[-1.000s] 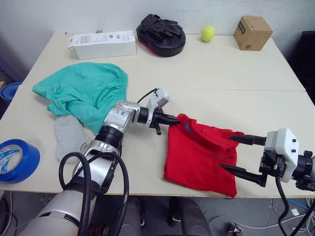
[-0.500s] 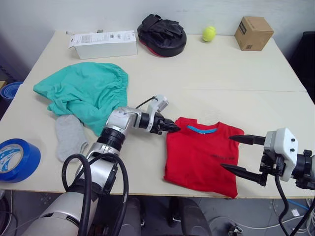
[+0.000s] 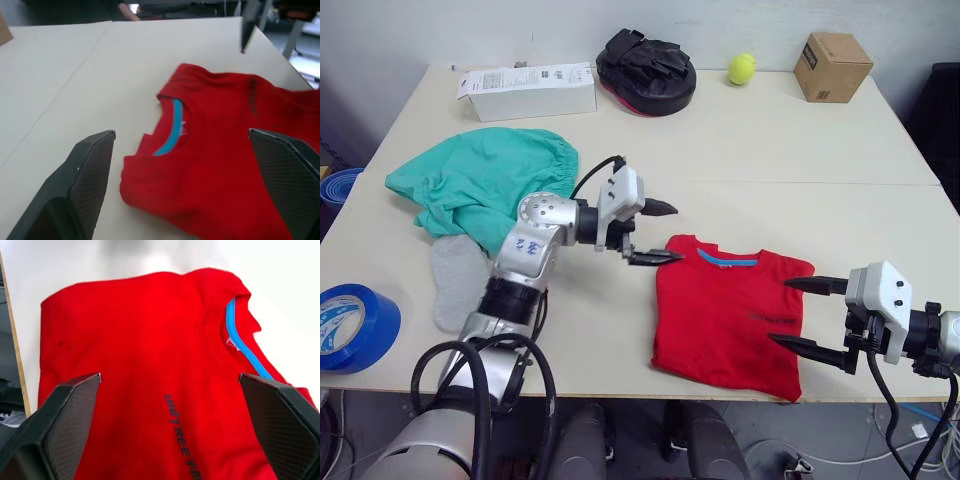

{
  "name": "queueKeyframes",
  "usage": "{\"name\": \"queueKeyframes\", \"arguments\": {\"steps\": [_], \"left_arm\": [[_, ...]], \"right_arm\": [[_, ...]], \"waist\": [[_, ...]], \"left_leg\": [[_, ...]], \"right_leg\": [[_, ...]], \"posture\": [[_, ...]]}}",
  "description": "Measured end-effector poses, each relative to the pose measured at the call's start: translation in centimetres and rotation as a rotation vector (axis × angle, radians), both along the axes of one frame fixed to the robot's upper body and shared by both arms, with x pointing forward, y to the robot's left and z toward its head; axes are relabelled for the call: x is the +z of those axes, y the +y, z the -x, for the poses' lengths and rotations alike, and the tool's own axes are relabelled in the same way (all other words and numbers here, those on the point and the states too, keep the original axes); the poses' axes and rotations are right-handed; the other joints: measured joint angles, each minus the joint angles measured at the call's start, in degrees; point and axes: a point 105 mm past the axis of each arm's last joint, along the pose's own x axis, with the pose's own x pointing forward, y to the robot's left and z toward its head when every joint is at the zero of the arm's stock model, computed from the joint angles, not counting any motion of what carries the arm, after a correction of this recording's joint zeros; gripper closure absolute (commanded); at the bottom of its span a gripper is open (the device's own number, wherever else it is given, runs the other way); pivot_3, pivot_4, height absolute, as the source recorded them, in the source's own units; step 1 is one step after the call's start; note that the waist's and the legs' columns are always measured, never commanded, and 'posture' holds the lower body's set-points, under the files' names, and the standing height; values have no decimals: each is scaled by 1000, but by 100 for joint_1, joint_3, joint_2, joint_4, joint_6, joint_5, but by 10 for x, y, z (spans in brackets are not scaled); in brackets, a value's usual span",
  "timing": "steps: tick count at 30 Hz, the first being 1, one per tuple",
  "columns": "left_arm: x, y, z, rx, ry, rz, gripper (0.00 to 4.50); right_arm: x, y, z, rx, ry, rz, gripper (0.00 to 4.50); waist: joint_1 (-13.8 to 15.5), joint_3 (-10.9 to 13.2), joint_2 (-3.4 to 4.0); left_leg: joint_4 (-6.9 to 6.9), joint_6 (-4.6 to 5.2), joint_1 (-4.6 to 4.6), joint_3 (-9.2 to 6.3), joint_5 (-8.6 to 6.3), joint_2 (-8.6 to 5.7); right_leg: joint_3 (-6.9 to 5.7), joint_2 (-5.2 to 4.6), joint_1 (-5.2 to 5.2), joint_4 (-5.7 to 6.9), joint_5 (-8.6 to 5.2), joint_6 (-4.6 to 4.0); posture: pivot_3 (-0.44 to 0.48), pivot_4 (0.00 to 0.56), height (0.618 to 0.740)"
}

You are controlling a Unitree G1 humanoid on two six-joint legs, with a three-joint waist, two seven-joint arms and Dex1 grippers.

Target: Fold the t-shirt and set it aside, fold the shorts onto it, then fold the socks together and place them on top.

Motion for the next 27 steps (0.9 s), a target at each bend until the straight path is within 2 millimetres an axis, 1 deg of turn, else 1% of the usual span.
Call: {"name": "queueKeyframes", "arguments": {"steps": [4,6,8,10,12,14,16,19,20,22,24,27], "left_arm": [[5,11,23,-43,-6,-29,31],[8,17,35,-66,4,-47,31],[12,24,48,-88,19,-49,31],[21,27,56,-101,15,-30,31],[33,29,64,-103,-1,-5,31],[38,32,67,-88,-11,6,31],[36,33,68,-73,-3,1,31],[35,34,65,-43,2,5,31],[35,34,65,-38,1,7,31],[36,34,64,-26,8,14,31],[36,33,63,-19,14,20,31],[38,32,63,-14,11,24,31]], "right_arm": [[0,4,-2,19,13,-11,0],[-2,4,-1,9,56,-37,0],[-8,3,2,-16,154,-98,0],[-14,-6,4,-69,253,-160,0],[-19,-22,4,-145,350,-221,0],[-25,-39,2,-217,401,-256,0],[-35,-58,-2,-302,439,-281,0],[-47,-77,-5,-390,475,-288,0],[-49,-79,-5,-398,481,-287,0],[-54,-77,-7,-397,515,-291,0],[-61,-71,-11,-401,561,-325,0],[-61,-60,-18,-386,586,-373,0]], "waist": [[-1,0,0],[-1,0,0],[5,0,0],[20,0,0],[16,0,0],[9,0,0],[6,0,1],[7,0,1],[6,0,1],[-18,0,1],[-33,0,1],[-60,0,0]], "left_leg": [[0,0,-1,-3,0,1],[-1,0,0,-4,0,2],[-1,1,-1,-6,-1,2],[0,2,-1,-14,-1,1],[-1,6,5,-18,-3,-1],[-4,7,16,-16,-4,-1],[-9,7,22,-13,-4,-2],[-10,6,23,-9,-4,-1],[-11,6,23,-9,-4,-1],[-14,5,27,-5,-3,2],[-19,2,32,-4,-2,3],[-29,-1,47,1,-1,3]], "right_leg": [[0,-1,1,-2,0,0],[0,-1,3,-4,0,0],[-1,-3,4,-5,0,0],[-5,-5,13,-11,0,0],[-6,-6,25,-18,1,2],[-6,-5,35,-21,1,2],[-4,-3,36,-22,1,2],[-3,-1,35,-21,1,2],[-3,-1,35,-22,1,2],[1,0,35,-21,1,2],[3,1,36,-20,1,2],[8,1,45,-22,1,2]], "posture": [[0,150,740],[0,150,740],[0,150,740],[0,150,740],[0,150,740],[0,150,740],[0,150,740],[0,150,740],[0,150,740],[0,150,740],[0,150,740],[0,150,740]]}}
